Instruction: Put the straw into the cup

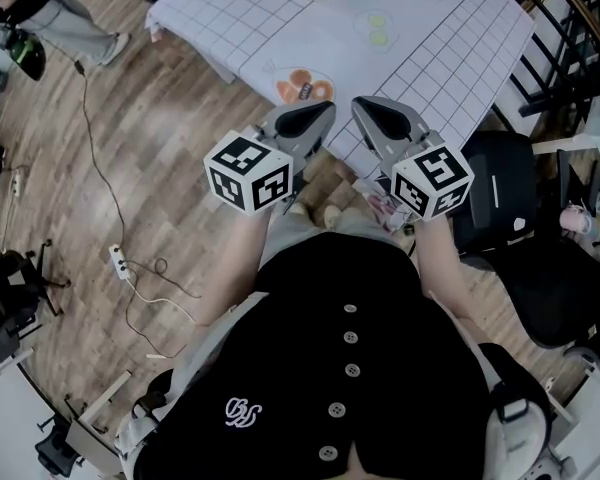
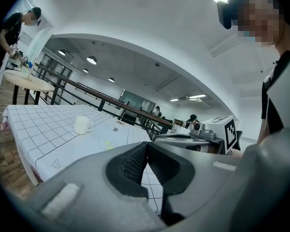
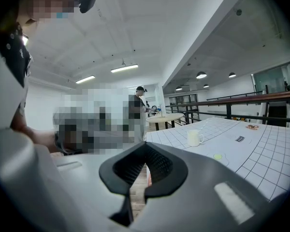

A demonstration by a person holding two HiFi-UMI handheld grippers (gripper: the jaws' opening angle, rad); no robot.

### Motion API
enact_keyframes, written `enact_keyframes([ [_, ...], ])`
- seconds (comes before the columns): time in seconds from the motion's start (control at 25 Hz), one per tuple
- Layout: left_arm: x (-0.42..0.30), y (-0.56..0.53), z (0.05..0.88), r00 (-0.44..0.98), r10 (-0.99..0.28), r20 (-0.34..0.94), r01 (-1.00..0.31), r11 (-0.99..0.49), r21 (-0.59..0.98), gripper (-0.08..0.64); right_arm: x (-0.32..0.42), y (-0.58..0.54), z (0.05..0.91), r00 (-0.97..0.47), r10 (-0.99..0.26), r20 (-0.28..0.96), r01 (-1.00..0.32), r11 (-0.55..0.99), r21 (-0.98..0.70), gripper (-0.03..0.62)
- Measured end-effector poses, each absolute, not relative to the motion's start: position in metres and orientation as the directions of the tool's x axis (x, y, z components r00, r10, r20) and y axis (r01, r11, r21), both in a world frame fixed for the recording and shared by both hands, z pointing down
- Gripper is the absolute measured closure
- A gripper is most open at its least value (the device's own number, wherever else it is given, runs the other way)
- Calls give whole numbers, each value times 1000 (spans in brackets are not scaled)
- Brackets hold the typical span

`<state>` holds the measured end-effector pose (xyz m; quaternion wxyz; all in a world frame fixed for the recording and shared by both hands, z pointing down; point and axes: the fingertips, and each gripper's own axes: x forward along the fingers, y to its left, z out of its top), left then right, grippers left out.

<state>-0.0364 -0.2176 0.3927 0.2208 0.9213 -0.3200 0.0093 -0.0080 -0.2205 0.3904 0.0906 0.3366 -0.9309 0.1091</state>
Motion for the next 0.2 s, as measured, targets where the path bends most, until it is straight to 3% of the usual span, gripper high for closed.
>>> enact_keyframes([
  [0.2, -32, -215, 392, 805, -574, 149, -580, -709, 402, 561, -8, -219, 394, -761, -594, 262, -638, 759, -133, 591],
])
